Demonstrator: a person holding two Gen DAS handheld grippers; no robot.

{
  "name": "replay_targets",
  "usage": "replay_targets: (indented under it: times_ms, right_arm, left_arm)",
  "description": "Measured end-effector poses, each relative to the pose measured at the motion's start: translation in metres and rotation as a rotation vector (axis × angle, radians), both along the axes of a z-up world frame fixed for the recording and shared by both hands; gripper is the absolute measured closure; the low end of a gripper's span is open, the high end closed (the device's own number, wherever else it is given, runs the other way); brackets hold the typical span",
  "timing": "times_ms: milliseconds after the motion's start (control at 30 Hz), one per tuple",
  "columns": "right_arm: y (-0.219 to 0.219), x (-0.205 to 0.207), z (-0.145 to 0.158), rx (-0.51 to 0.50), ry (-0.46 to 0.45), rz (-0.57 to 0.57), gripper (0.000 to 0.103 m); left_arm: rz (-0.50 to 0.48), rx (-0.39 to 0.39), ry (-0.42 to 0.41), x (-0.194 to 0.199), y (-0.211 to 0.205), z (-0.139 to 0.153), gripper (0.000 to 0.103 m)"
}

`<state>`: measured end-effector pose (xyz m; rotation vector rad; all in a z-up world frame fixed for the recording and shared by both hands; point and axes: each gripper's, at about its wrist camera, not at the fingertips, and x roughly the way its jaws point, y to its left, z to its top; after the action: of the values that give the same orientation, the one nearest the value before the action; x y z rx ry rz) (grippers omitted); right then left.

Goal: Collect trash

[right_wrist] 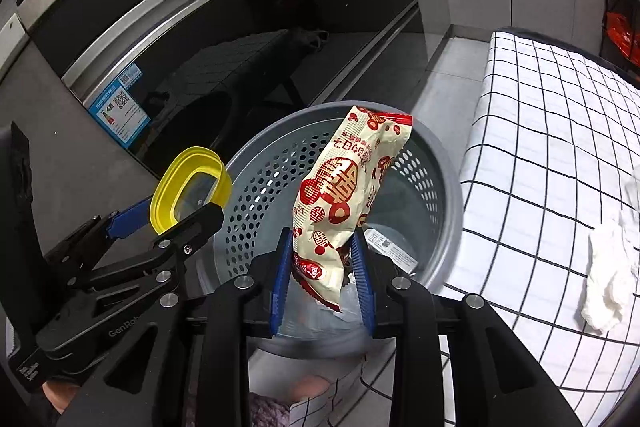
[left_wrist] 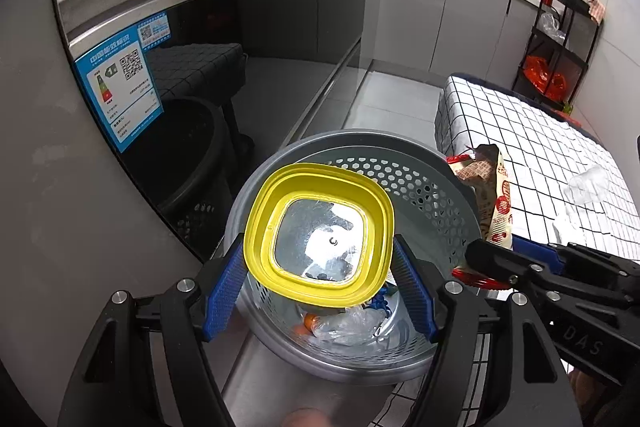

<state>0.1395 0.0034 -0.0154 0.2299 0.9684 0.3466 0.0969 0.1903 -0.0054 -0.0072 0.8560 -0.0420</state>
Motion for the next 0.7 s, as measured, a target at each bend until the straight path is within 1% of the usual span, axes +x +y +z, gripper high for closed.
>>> replay_targets:
  times_ms: [133,167,200,233,267,300,333,433,700]
  right_arm:
    - [0.0058,0.003,-0.0009,-0.001,-0.003,0.002,0.072]
    - [0.0053,0.003,-0.0003,0.002,-0.004,0.001,0.068]
    - [0.0049,0.0032,-0.0001,0.005,-0.006,-0.001,0.066]
    - [0.0063,0.0038,-0.0006,0.006,-0.008,-0.003,0.061]
    - [0.0055,0.0033,0.0005,0.009,-0.012,-0.003,0.053]
    - [0.0051,0.0028,0.0015,0.01,-0.017,-0.005,0.051]
    - [0.0048,0.0024,0.0024,0.008,-0.021,-0.007,0.051]
    - [0.0039,0.0029,0.0035,0.01,-0.025,-0.016,0.051]
    - [0.0023,0.002,0.0029,0.013,-0.023,-0.022,0.051]
  left_arm:
    - [0.012,-0.014,0.012,0.0013,0.005,-0.0017,0.033]
    - [0.015,-0.017,0.013,0.0017,0.006,-0.0018,0.032]
    - [0.019,-0.018,0.013,0.0019,0.0067,-0.0017,0.032]
    - [0.021,-0.02,0.013,0.002,0.0073,-0.0015,0.032]
    - [0.023,-0.021,0.013,0.0016,0.0077,-0.0016,0.03]
    - [0.027,-0.021,0.014,0.0018,0.0081,-0.0017,0.029]
    - [0.029,-0.021,0.014,0.0014,0.0086,-0.0017,0.027]
    - [0.032,-0.021,0.012,0.0018,0.0089,-0.0019,0.026]
    - [0.032,-0.012,0.006,0.0017,0.0072,-0.0009,0.026]
